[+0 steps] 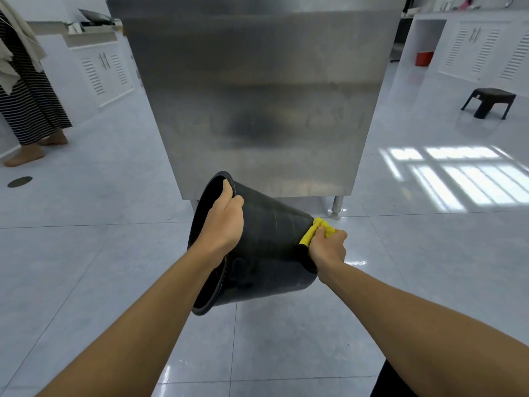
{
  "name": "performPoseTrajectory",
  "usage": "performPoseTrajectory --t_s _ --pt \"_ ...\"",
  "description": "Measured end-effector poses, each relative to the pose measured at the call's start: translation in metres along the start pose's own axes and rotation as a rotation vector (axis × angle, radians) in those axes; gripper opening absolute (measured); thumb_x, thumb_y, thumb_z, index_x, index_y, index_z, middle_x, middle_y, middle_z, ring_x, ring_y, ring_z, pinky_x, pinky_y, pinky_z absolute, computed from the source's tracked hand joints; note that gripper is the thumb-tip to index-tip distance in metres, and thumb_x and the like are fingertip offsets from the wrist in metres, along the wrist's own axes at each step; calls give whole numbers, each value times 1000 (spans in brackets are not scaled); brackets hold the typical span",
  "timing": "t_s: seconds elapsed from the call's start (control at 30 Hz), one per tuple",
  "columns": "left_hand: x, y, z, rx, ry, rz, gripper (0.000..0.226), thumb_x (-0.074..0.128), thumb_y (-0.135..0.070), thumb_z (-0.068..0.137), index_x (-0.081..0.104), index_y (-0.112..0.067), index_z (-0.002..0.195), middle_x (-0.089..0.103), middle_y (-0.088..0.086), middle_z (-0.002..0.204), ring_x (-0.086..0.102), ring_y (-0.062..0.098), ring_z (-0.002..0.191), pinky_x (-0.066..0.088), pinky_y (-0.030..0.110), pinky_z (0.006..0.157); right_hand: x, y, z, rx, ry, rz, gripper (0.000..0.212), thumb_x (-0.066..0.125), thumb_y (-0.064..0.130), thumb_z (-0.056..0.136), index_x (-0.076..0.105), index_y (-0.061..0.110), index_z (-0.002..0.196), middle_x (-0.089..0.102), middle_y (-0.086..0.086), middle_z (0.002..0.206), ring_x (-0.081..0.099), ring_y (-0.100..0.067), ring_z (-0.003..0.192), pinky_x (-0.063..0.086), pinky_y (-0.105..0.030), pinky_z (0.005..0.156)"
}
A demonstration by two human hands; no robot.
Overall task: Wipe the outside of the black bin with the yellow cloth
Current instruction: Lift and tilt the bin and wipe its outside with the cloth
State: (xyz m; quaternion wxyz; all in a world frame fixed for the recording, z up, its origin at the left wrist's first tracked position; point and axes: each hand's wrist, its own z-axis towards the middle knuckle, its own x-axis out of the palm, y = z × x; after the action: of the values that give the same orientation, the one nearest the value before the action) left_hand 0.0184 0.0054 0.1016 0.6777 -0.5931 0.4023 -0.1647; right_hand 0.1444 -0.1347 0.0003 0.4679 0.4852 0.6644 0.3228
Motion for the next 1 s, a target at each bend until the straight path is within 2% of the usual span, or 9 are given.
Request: performPoseTrajectory --t_s 0.07,0.13,0.2,0.3,0.37,0.47,0.67,0.8,1.0 --pt "2 9 4 -30 9 -85 52 33 -46 99 45 -30 147 59 -6 134 56 17 123 45 40 106 -1 -1 0 -63 -21 -101 42 41 40 106 41 9 136 56 -10 115 54 -31 99 50 -48 96" --pt "6 11 3 -9 -47 -119 43 37 -43 102 60 -12 119 66 0 110 62 20 103 50 40 94 2 -3 -3 -141 -28 -223 43 46 37 103 49 7 134 51 -16 131 54 -34 108 47 -45 96" --pt "10 9 4 0 -124 -135 45 38 -40 103 53 2 101 54 7 87 52 22 81 45 39 73 7 -3 -8 -232 -19 -250 39 51 34 101 56 4 126 39 -17 135 50 -34 109 44 -42 100" --pt "12 12 5 -26 -193 -133 46 37 -37 105 50 6 99 48 9 84 46 23 77 40 39 67 14 1 -19 -440 3 -210 24 58 29 99 59 5 99 43 -10 118 49 -26 97 45 -38 91" --pt "12 15 3 -33 -213 -134 42 36 -34 106 47 2 87 42 8 74 41 20 68 36 37 62 18 5 -29 -552 70 -168 26 59 30 98 56 6 89 57 -10 102 55 -27 88 42 -33 75" --pt "13 17 5 -11 -244 -138 37 38 -31 105 35 -15 72 32 2 63 31 16 56 27 35 55 20 13 -49 -648 158 -161 22 59 33 97 54 14 87 59 -4 98 56 -18 85 40 -30 73" --pt "8 20 10 -71 -312 -159 39 40 -28 104 31 -16 68 31 2 63 30 18 57 26 35 57 15 8 -89 -828 235 -143 17 67 29 81 55 21 89 56 7 84 53 -7 78 37 -13 62" --pt "0 20 17 -103 -324 -195 32 38 -31 104 41 -14 77 36 4 67 36 20 62 31 38 63 14 -4 -106 -851 401 -185 48 67 44 66 56 30 111 58 15 96 57 -6 87 45 -12 73" --pt "-9 16 21 -127 -323 -242 27 37 -31 101 44 -15 81 43 11 77 41 23 71 35 38 66 25 -11 -106 -917 316 -143 47 65 36 77 63 22 122 45 7 114 48 -3 97 38 -4 85"
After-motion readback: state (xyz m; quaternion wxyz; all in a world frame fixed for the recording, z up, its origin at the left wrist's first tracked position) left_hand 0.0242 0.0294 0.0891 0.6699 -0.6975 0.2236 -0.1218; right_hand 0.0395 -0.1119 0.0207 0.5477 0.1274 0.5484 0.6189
